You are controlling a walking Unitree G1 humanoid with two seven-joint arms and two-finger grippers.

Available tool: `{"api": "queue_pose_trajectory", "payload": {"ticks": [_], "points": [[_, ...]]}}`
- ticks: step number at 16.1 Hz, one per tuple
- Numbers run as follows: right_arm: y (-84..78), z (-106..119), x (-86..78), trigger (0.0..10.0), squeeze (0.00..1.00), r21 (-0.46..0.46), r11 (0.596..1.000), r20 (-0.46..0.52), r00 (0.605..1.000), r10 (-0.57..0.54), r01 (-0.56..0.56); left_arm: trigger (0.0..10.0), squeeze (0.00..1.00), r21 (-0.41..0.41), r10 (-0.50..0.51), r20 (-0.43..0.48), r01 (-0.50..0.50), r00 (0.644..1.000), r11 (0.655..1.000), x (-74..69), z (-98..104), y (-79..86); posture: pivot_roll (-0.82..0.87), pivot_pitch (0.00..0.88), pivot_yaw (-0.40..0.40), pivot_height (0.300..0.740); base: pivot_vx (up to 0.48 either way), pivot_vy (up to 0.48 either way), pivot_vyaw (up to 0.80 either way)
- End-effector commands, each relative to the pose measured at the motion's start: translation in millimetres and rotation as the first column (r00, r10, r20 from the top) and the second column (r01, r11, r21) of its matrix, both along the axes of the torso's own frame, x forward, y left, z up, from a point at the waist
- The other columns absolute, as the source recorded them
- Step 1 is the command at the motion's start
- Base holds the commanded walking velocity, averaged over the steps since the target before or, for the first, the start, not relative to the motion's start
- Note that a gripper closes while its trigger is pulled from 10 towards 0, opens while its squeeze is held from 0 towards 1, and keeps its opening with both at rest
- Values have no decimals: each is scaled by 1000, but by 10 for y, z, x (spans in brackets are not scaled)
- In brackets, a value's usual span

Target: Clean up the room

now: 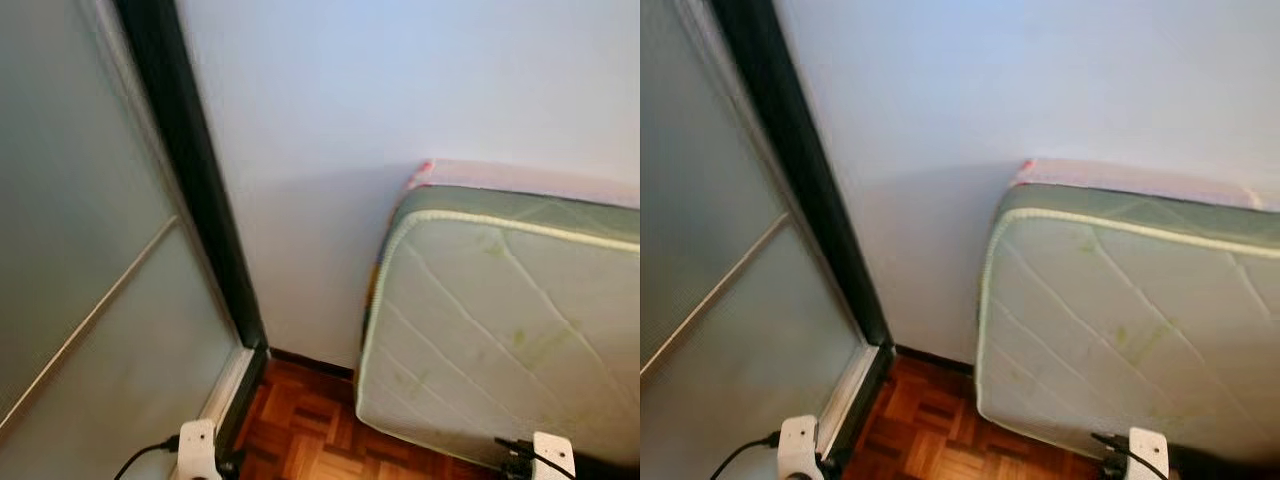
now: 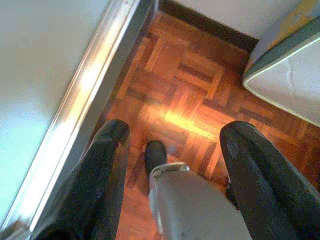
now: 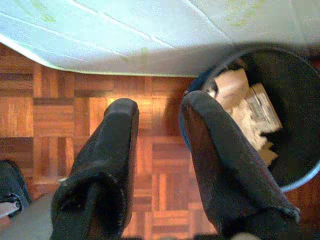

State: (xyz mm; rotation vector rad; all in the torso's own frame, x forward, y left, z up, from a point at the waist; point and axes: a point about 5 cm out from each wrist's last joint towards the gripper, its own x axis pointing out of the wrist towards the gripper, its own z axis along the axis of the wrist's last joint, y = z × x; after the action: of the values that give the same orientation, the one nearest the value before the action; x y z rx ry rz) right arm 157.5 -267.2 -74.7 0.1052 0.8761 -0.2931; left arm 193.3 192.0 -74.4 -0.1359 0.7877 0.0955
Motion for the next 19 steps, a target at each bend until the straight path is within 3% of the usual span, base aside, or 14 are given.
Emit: {"api": "queue_pose_trajectory", "payload": {"ticks": [1, 6, 19], "points": [[710, 7, 381, 10000, 0, 261, 955, 94, 988, 121, -142, 10000, 0, 0, -2, -159, 2, 987, 1000, -482, -208, 104, 179, 78, -107, 740, 0, 0, -744], [713, 1, 375, 10000, 0, 260, 954, 84, 988, 133, -151, 10000, 0, 43, -90, -146, 98, 985, 994, -412, -185, 60, 179, 89, -112, 740, 0, -169, -744], [754, -40, 319, 10000, 0, 256, 958, 52, 991, 124, -133, 10000, 0, 31, -107, -127, 111, 986, 993, -378, -163, 83, 163, 30, -81, 740, 0, -20, -741]]}}
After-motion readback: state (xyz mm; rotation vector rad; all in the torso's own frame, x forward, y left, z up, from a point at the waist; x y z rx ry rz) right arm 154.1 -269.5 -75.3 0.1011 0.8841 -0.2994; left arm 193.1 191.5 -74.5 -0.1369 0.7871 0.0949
